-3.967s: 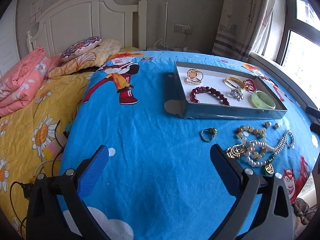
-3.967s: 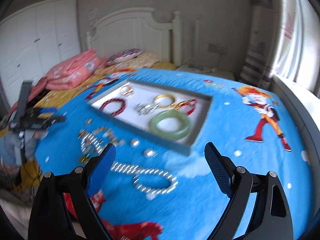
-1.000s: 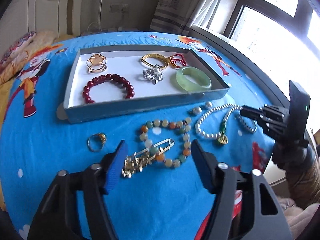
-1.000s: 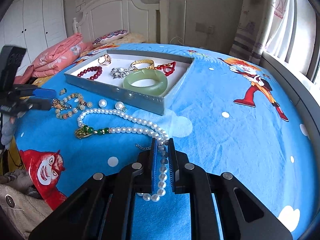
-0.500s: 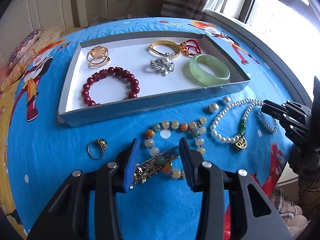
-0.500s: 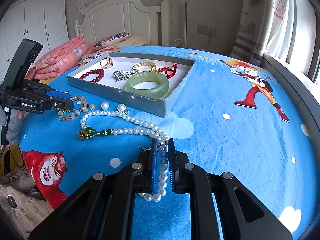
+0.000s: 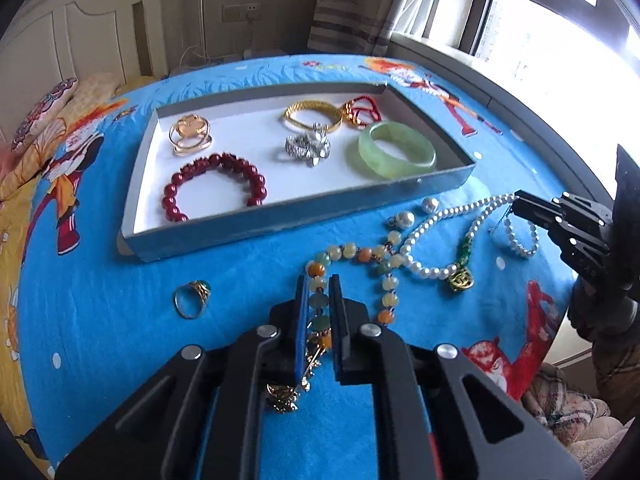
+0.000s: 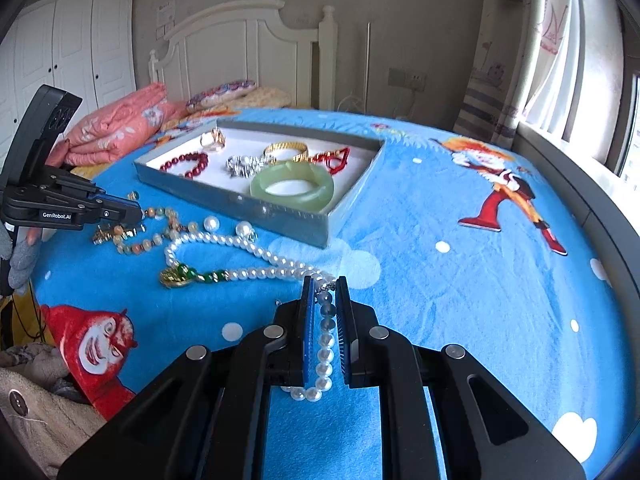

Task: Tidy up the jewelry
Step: 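Grasp the pearl necklace with the right gripper while the left gripper grasps the multicolour bead necklace, then carry both necklaces into the tray and open both grippers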

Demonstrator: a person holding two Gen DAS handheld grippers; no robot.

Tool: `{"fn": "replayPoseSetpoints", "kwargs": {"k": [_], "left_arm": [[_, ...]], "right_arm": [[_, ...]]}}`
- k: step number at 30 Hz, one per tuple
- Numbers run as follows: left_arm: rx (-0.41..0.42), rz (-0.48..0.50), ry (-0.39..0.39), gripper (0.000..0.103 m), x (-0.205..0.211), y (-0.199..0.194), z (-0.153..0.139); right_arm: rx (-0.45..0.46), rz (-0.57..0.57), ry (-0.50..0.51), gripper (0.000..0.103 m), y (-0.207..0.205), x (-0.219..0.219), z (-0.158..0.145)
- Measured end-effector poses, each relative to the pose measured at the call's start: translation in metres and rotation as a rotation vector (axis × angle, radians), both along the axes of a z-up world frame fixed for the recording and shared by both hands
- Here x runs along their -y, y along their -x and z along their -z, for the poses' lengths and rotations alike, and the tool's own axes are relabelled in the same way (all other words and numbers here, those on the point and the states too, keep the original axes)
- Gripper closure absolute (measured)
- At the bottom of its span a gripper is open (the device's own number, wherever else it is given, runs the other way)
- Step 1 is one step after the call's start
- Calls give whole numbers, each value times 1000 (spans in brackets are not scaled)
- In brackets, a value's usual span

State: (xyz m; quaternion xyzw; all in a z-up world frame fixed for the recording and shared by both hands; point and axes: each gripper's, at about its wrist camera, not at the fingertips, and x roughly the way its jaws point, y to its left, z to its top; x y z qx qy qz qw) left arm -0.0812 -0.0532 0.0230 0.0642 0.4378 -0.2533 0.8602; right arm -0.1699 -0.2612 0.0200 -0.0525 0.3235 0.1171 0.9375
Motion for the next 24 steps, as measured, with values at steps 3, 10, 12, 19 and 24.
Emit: {"fn": "replayPoseSetpoints", "kwargs": {"k": [3,10,12,19,24], "left_arm": [[31,5,28,94,-2,3,-13],[84,20,82,94,-2,10,-36],[93,24,93,94,-1,11,-40],[124,35,120,94,0,14,-57],[146,44,132,94,1,14,-69]], "right_arm": [[49,-4,-37,90,6,0,-10],[151,-39,-31,90,19,-14,-39],[172,-46,-29,90,21,-17,-46],[240,-57,-30,90,29,-22,-70],[275,-60,-20,90,30,-25,-84]]}}
